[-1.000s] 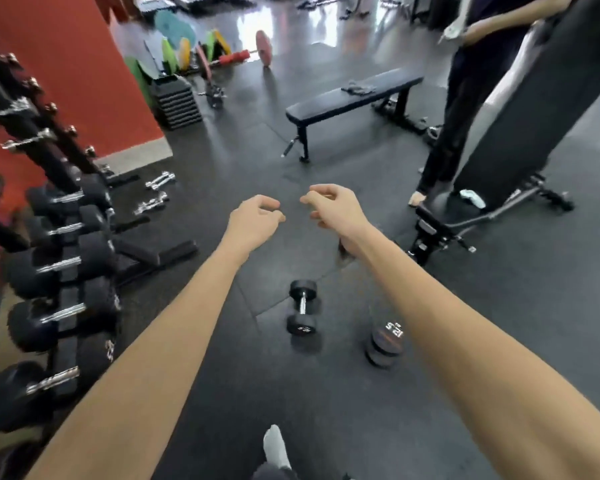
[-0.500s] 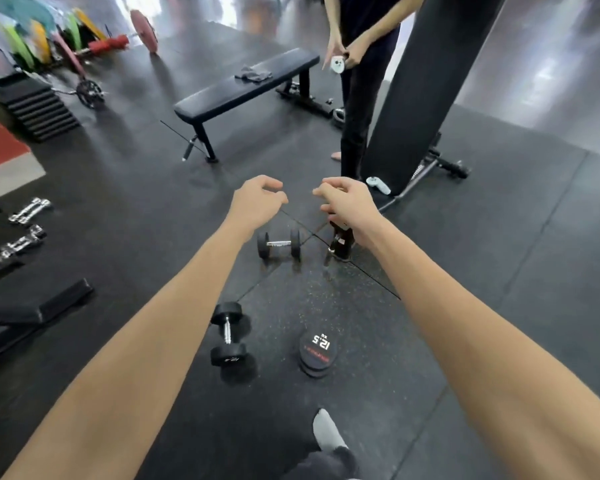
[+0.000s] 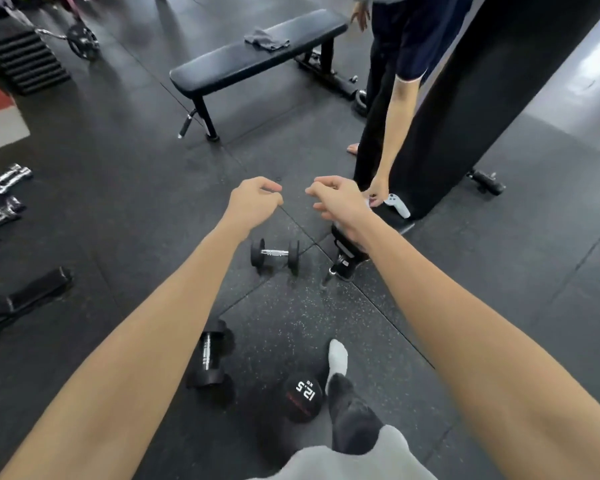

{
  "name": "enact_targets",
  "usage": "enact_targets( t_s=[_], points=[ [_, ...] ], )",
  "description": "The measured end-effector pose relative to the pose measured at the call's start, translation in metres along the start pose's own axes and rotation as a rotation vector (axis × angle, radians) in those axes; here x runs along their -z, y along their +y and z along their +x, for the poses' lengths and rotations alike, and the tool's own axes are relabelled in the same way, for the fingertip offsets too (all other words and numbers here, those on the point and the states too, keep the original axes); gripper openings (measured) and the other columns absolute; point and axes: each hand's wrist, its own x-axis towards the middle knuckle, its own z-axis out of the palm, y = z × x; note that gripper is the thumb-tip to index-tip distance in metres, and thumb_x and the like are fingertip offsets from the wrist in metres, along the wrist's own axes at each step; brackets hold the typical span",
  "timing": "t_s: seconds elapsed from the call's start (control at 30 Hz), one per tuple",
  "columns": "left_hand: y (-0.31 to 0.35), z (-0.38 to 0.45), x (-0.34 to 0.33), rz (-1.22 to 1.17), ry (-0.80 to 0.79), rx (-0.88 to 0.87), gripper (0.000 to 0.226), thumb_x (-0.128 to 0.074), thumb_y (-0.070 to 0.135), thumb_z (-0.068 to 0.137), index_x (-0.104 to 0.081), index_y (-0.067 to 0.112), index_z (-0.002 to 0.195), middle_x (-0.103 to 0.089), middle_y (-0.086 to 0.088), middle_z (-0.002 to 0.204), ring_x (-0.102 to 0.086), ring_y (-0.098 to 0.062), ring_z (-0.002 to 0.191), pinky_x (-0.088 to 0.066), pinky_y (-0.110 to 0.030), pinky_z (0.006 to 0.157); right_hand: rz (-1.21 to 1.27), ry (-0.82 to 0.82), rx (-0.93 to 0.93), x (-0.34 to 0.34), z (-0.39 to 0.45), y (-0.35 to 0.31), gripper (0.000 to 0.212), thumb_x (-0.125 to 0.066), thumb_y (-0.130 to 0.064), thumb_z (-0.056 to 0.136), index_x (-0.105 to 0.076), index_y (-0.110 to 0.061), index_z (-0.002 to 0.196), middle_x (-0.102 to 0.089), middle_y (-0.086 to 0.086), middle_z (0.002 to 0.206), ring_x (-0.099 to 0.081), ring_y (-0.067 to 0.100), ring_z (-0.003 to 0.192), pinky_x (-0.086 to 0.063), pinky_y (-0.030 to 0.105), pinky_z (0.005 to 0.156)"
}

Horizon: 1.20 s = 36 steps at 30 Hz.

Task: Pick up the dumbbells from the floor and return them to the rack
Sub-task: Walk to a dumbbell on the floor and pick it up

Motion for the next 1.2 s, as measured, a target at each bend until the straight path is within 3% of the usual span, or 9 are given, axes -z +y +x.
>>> enact_targets(
  t_s=[0.17, 0.3, 0.47, 0.6, 0.87, 0.97, 1.2],
  points=[
    [-0.001, 0.075, 0.0, 0.01, 0.054, 0.075, 0.018, -0.065, 0.021, 0.082, -0.07, 0.031, 0.095, -0.073, 0.002, 0.105, -0.068, -0.018, 0.102, -0.055, -0.031, 0.091, -0.036, -0.063, -0.077, -0.019, 0.097, -0.015, 0.029, -0.071, -0.027, 0.088, -0.069, -0.022, 0.116, -0.07, -0.002, 0.093, -0.065, 0.012, 0.079, -0.05, 0.025, 0.068],
    [-0.017, 0.126, 0.018, 0.049, 0.092, 0.149, 0.023, -0.062, 0.018, 0.085, -0.071, 0.028, 0.104, -0.07, 0.004, 0.102, -0.064, -0.017, 0.1, -0.051, -0.027, 0.087, -0.047, -0.105, -0.145, -0.048, 0.16, -0.019, 0.018, -0.071, -0.026, 0.089, -0.068, -0.025, 0.106, -0.068, -0.002, 0.09, -0.062, 0.014, 0.08, -0.048, 0.027, 0.068],
    [-0.042, 0.201, 0.033, 0.128, 0.019, 0.196, 0.026, -0.056, 0.018, 0.091, -0.07, 0.029, 0.11, -0.069, 0.002, 0.109, -0.062, -0.016, 0.102, -0.047, -0.027, 0.084, -0.056, -0.091, -0.217, -0.087, 0.226, -0.011, 0.031, -0.073, -0.027, 0.085, -0.069, -0.021, 0.115, -0.071, -0.001, 0.092, -0.065, 0.018, 0.085, -0.049, 0.03, 0.071],
    [-0.05, 0.26, 0.031, 0.195, -0.108, 0.145, 0.031, -0.053, 0.017, 0.091, -0.074, 0.032, 0.108, -0.072, 0.001, 0.112, -0.064, -0.018, 0.104, -0.054, -0.031, 0.088, -0.091, -0.023, -0.251, -0.112, 0.263, -0.013, 0.033, -0.07, -0.034, 0.075, -0.068, -0.035, 0.108, -0.071, -0.003, 0.119, -0.068, 0.022, 0.106, -0.05, 0.031, 0.079],
    [-0.084, 0.346, 0.038, 0.235, -0.263, 0.165, 0.031, -0.054, 0.02, 0.092, -0.073, 0.031, 0.114, -0.071, 0.001, 0.118, -0.065, -0.022, 0.109, -0.056, -0.041, 0.096, -0.148, -0.004, -0.34, -0.15, 0.333, 0.003, 0.036, -0.067, -0.025, 0.086, -0.069, -0.033, 0.12, -0.07, -0.007, 0.117, -0.062, 0.016, 0.089, -0.049, 0.027, 0.069],
    [-0.112, 0.383, 0.027, 0.249, -0.277, 0.209, 0.03, -0.054, 0.021, 0.094, -0.072, 0.03, 0.116, -0.07, 0.001, 0.12, -0.066, -0.023, 0.11, -0.056, -0.04, 0.096, -0.16, -0.011, -0.382, -0.164, 0.367, 0.027, 0.031, -0.066, -0.023, 0.087, -0.071, -0.036, 0.115, -0.071, -0.01, 0.098, -0.058, 0.015, 0.08, -0.048, 0.029, 0.068],
    [-0.223, 0.46, -0.061, 0.286, -0.287, 0.212, 0.023, -0.058, 0.024, 0.093, -0.073, 0.028, 0.109, -0.071, 0.005, 0.108, -0.065, -0.017, 0.104, -0.054, -0.032, 0.092, -0.188, -0.075, -0.42, -0.206, 0.456, 0.159, 0.029, -0.069, -0.027, 0.081, -0.072, -0.037, 0.108, -0.071, -0.013, 0.116, -0.063, 0.012, 0.094, -0.048, 0.026, 0.074]
  ],
)
